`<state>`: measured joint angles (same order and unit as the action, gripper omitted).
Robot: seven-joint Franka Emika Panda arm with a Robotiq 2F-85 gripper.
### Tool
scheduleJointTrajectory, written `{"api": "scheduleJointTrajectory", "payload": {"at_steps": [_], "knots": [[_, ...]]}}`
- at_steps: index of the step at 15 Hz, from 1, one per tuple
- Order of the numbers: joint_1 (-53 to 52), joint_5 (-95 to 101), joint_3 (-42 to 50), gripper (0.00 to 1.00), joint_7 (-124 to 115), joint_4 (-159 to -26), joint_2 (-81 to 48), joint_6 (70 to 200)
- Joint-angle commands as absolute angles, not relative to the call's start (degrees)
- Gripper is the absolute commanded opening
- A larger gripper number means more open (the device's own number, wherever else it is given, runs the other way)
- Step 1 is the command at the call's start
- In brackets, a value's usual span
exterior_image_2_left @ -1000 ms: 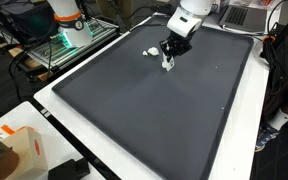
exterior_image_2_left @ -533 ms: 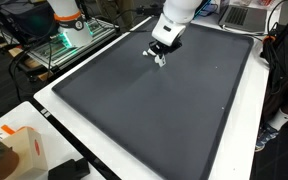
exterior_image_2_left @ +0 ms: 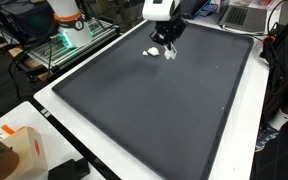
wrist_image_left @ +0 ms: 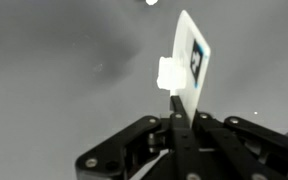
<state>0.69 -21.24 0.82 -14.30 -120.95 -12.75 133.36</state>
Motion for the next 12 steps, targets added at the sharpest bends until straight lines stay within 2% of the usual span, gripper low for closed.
{"api": "scheduleJointTrajectory", "payload": {"at_steps": [1, 4, 7, 8, 12], "knots": [[1.23, -28.56, -2.38, 0.01, -2.16, -128.20, -6.80, 138.11], [0.47, -27.45, -1.86, 0.04, -5.21, -125.33, -8.43, 135.70], [0.54, -27.34, -1.65, 0.04, -5.47, -124.83, -8.73, 135.70], [0.61, -27.33, -1.58, 0.01, -5.47, -124.83, -8.75, 135.70], [-0.20, -32.24, -3.83, 0.01, -2.01, -127.06, -8.64, 141.39]]}}
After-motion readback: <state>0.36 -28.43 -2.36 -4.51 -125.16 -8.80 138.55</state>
